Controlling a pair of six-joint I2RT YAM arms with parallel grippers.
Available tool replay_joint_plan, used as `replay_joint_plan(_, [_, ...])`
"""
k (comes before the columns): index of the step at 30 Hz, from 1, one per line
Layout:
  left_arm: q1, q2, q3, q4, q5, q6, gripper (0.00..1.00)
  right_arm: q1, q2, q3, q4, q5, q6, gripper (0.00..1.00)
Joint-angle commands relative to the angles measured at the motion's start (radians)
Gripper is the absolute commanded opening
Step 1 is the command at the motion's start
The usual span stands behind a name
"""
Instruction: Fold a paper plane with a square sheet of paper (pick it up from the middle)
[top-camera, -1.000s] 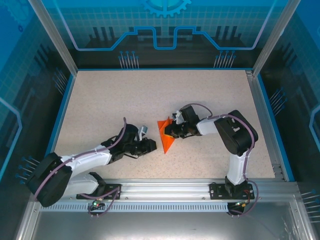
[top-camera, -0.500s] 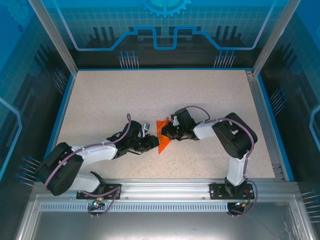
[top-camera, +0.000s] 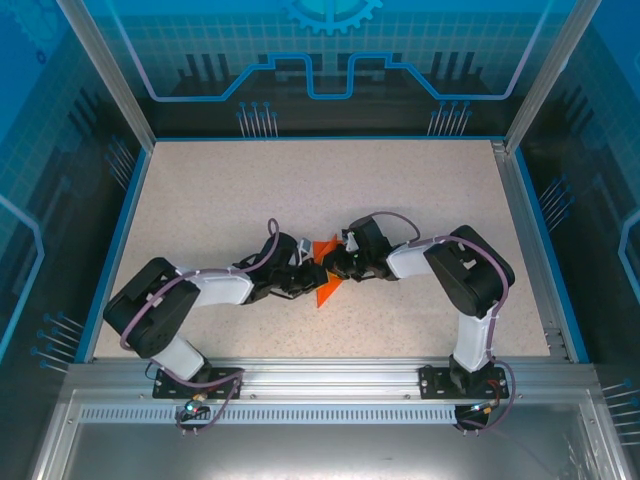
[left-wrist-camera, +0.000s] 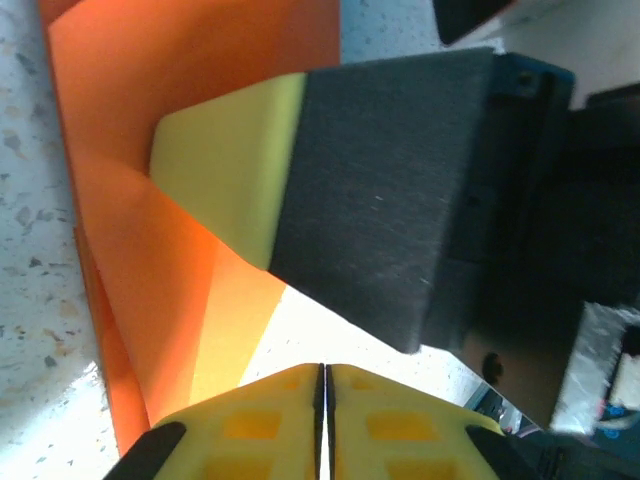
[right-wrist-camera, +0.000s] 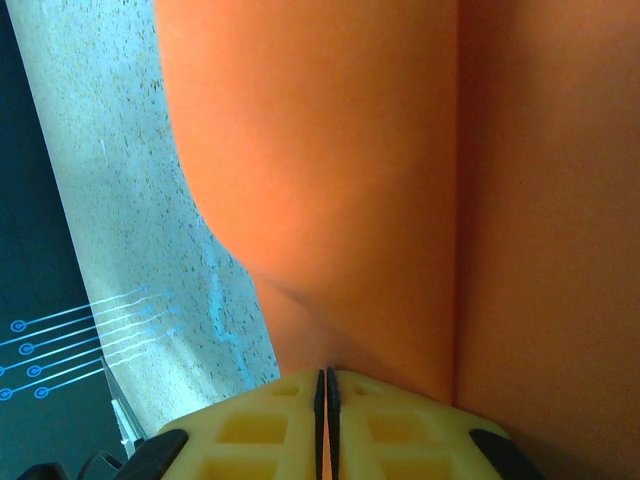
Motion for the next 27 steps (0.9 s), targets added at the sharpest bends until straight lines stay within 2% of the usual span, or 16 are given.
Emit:
replay_joint_plan(1, [0.002,0.026,0.034,-0.018,-0.002,0.004,0.03,0.003,0.042,-0.049,-0.161,0.051,-0.015,0.13])
replay_joint_plan(2, [0.002,0.033,0.035,-0.019,-0.002,0.006,0.0,0.001,0.043,-0.05,-0.163,0.051,-0.015,0.13])
replay_joint_plan(19, [0.0,0.103,0.053,-0.103,-0.081,0.015,0.0,-0.005,0.038,-0.048,-0.176,0.055,-0.033,0.14])
replay_joint_plan(27, [-0.023,0.125,0.006,-0.176,-0.132,0.013,0.0,-0.01,0.017,-0.007,-0.172,0.021,-0.122,0.16])
